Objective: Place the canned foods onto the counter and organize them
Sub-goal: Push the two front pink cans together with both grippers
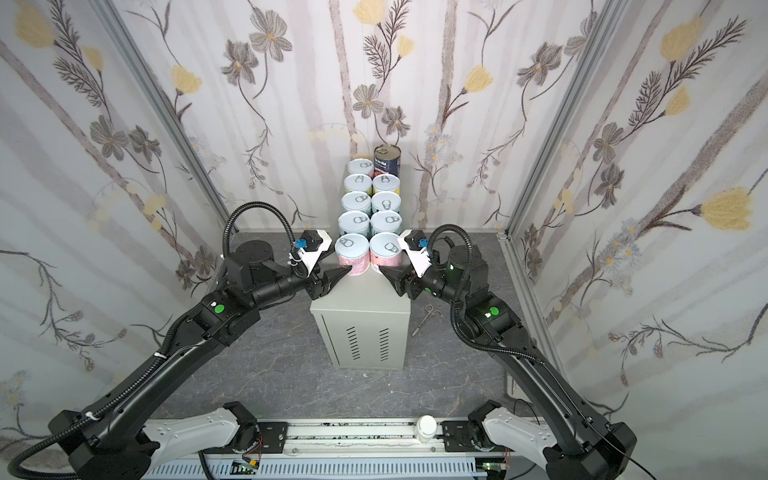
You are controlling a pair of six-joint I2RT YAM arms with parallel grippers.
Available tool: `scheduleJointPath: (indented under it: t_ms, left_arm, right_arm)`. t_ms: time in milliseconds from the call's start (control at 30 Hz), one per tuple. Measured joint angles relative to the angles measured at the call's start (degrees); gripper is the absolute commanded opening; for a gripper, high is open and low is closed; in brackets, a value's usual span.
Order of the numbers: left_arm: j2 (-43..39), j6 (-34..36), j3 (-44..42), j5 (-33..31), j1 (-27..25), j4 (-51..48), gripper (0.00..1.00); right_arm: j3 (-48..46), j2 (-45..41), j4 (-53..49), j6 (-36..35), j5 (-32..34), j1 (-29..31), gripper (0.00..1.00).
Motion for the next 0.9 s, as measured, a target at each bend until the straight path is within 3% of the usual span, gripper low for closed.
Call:
scheduleJointPath:
  t_ms: [333,900]
  left_arm:
    - [-0.7,-0.2,-0.7,-0.4,0.0,0.5,0.66]
    - [0.0,-0.4,-0.7,-0.7,0.0,1.3,0.61]
  right_arm:
    - [0.2,0.6,0.2,0.0,-1.0,0.0,0.72]
    - [0.2,0.4,0.0,0.0,-0.6,0.0,0.74]
